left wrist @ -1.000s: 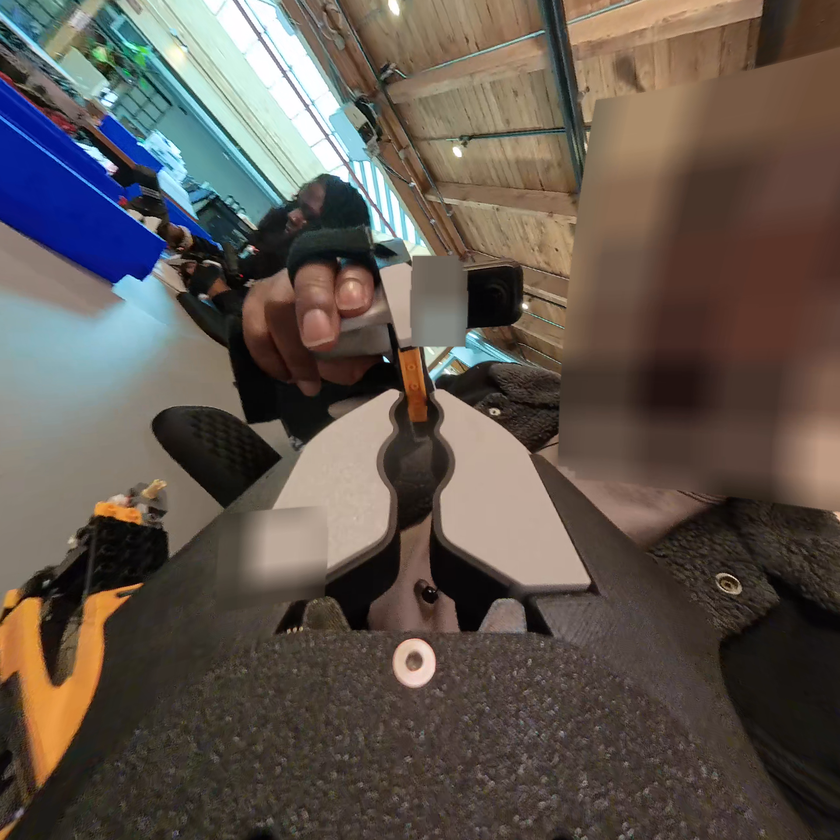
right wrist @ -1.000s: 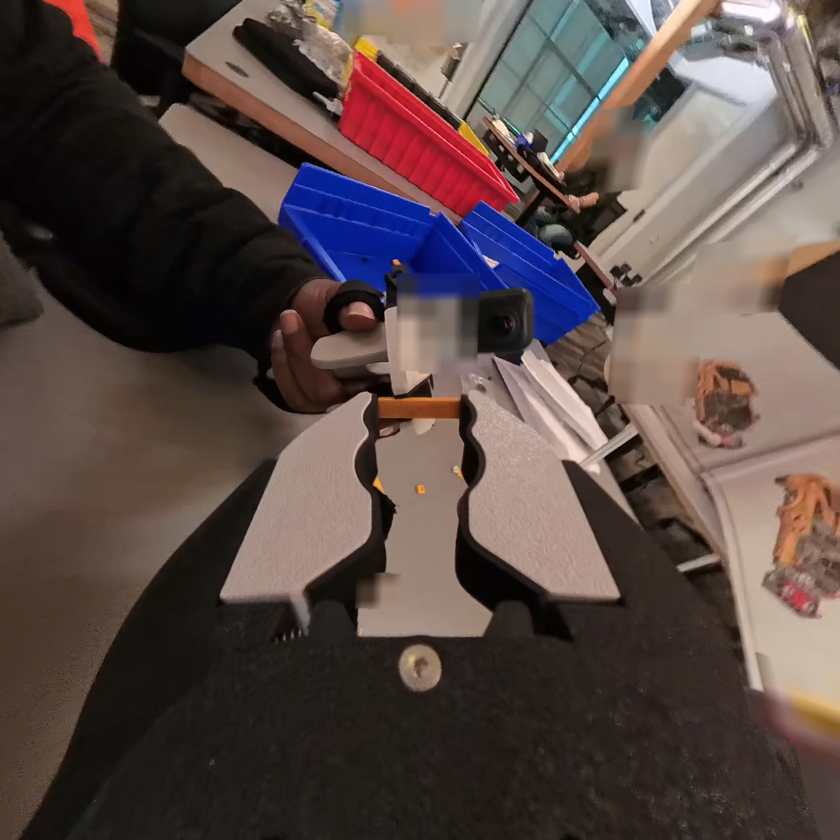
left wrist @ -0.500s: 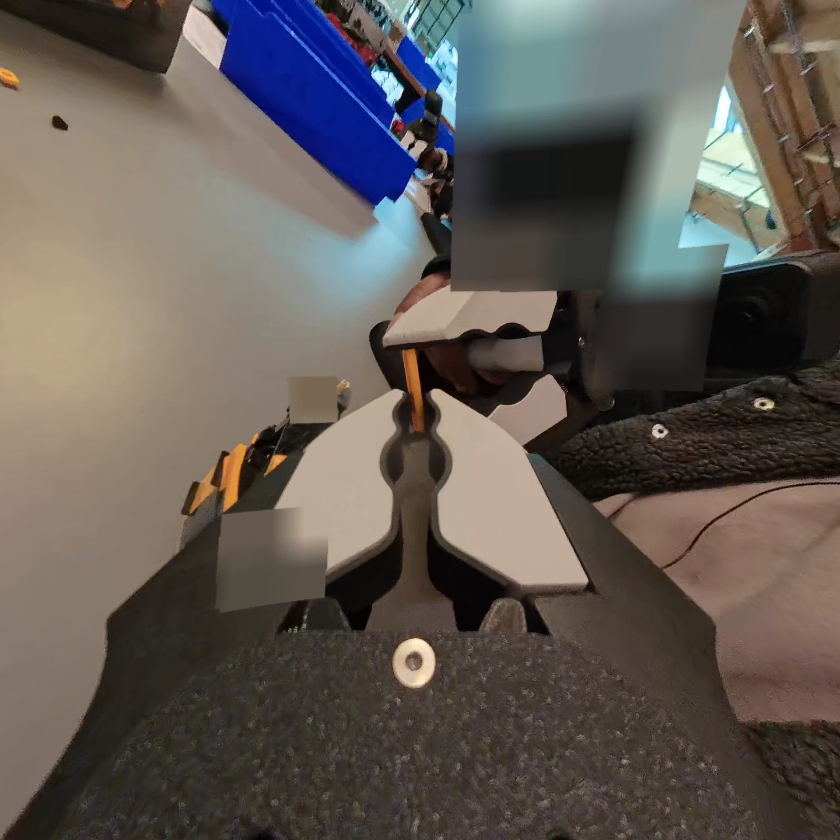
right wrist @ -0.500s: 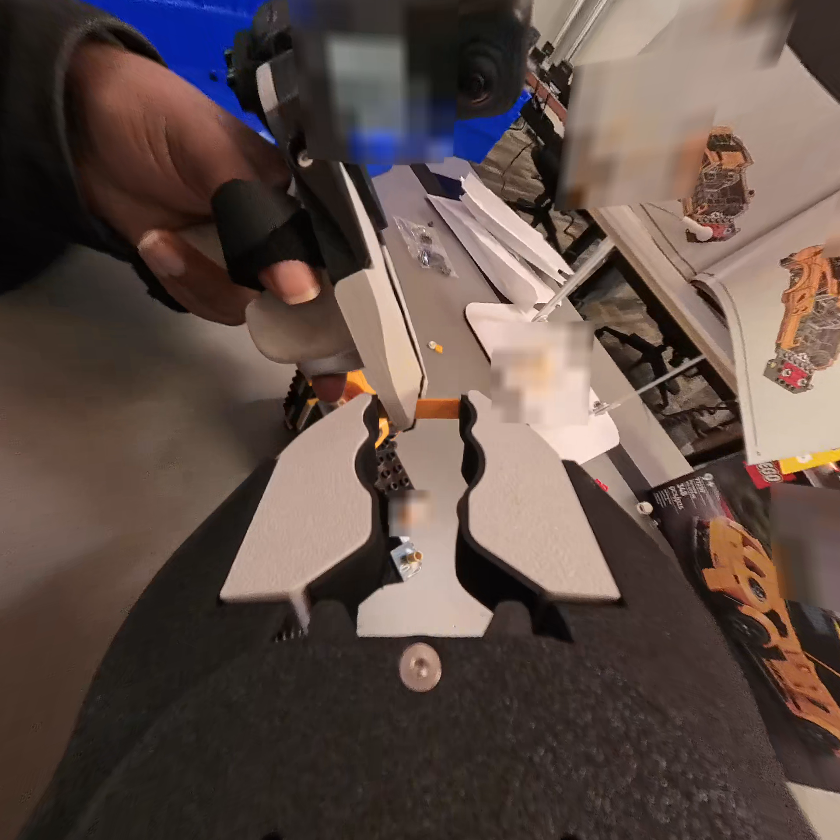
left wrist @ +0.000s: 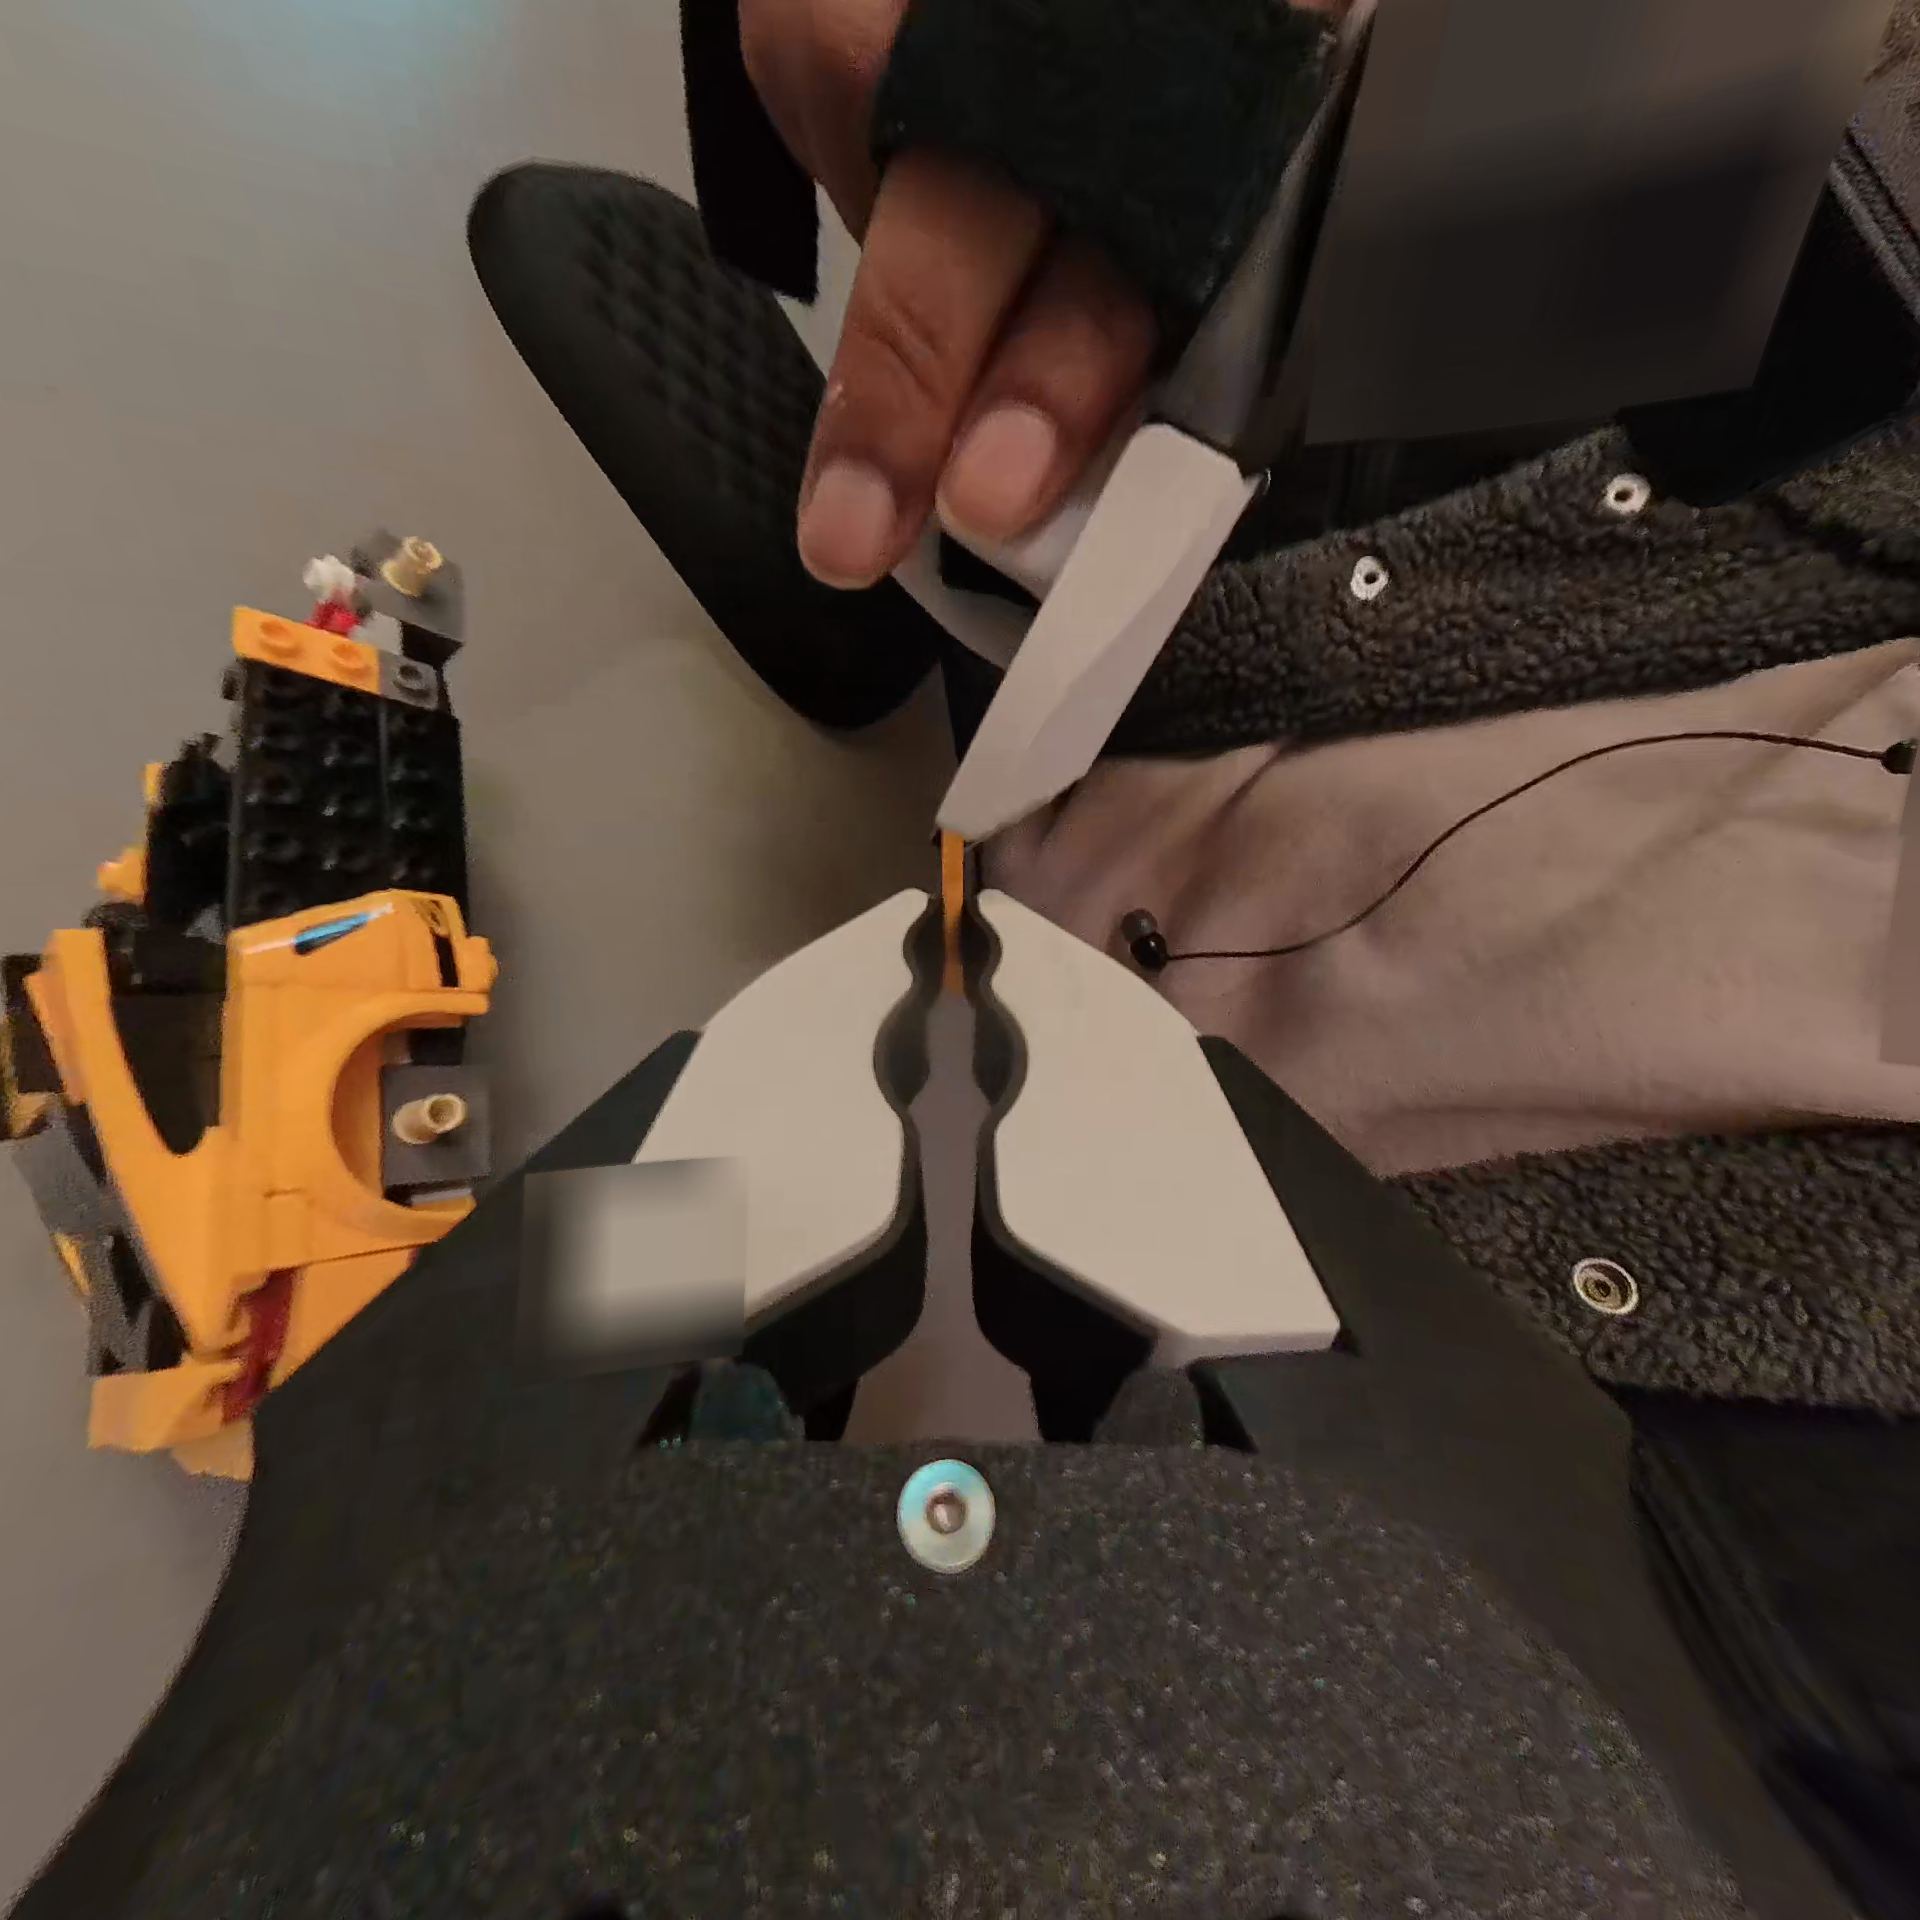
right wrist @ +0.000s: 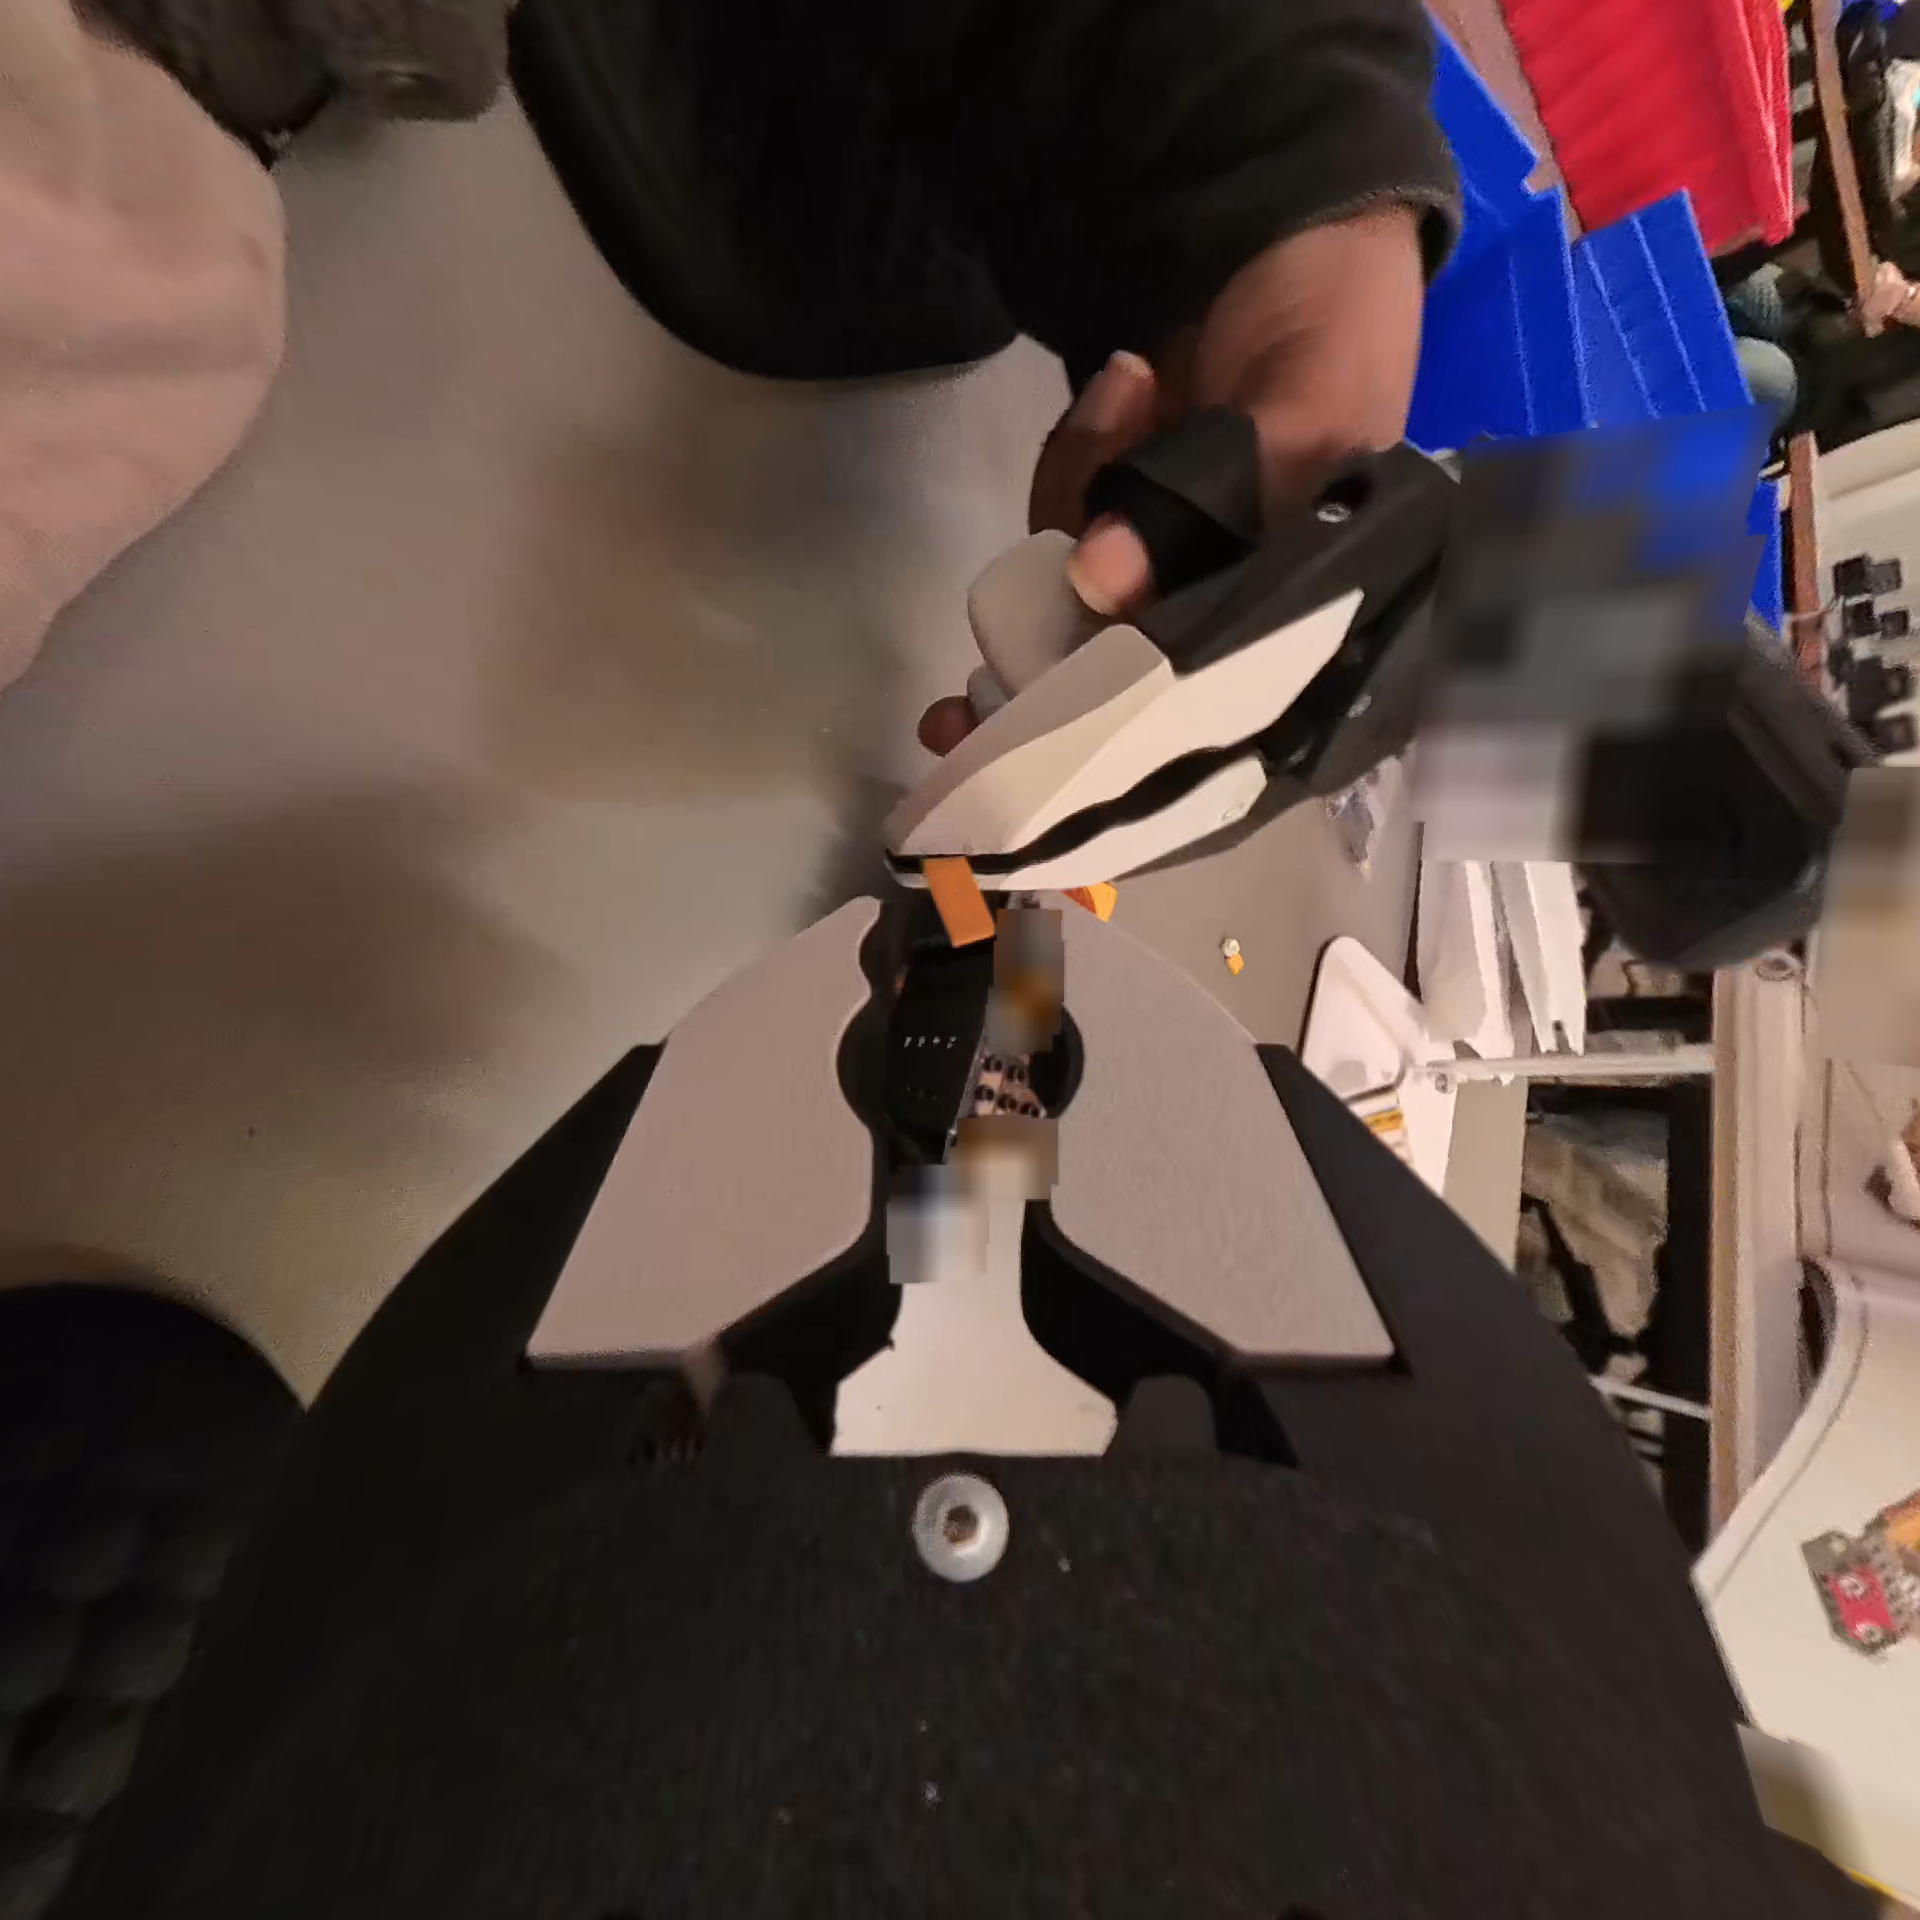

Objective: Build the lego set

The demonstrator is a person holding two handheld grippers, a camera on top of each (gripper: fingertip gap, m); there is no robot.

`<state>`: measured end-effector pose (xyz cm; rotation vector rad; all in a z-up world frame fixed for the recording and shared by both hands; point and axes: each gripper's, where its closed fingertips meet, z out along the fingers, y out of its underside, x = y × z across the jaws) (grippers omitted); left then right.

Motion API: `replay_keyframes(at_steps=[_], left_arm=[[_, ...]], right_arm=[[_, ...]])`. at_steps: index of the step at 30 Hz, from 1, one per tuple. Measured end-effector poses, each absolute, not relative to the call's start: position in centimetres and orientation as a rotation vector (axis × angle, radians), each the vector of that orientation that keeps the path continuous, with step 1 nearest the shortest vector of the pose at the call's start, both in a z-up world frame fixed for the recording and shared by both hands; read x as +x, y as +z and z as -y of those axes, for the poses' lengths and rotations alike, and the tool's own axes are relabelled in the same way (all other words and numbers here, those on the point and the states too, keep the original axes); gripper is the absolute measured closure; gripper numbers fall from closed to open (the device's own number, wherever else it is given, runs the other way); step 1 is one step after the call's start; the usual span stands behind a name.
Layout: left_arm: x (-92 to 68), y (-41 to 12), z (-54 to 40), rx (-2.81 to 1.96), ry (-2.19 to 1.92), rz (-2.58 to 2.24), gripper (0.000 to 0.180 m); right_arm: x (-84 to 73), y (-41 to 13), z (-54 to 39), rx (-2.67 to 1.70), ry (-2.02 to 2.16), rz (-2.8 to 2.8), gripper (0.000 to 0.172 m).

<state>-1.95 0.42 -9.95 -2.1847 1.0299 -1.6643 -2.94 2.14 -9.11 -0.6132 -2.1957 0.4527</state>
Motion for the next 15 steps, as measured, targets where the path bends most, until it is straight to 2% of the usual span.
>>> replay_keyframes(at_steps=[3, 12, 15], left_arm=[[-1.8, -9.9, 0.2, -2.216, -1.694, -1.075, 0.178], [-2.7, -9.7, -0.8, -2.166, -1.706, -0.966, 0.176], [-3.6, -9.5, -2.0, -2.098, -1.502, -0.969, 0.165]], right_arm=[[-3.2, -9.7, -1.8, -0.554, 0.424, 2.223, 0.162], [-3.6, -9.9, -2.4, -0.696, 0.538, 2.148, 0.164], [-3.5, -9.4, -3.9, -0.88, 0.642, 2.059, 0.164]])
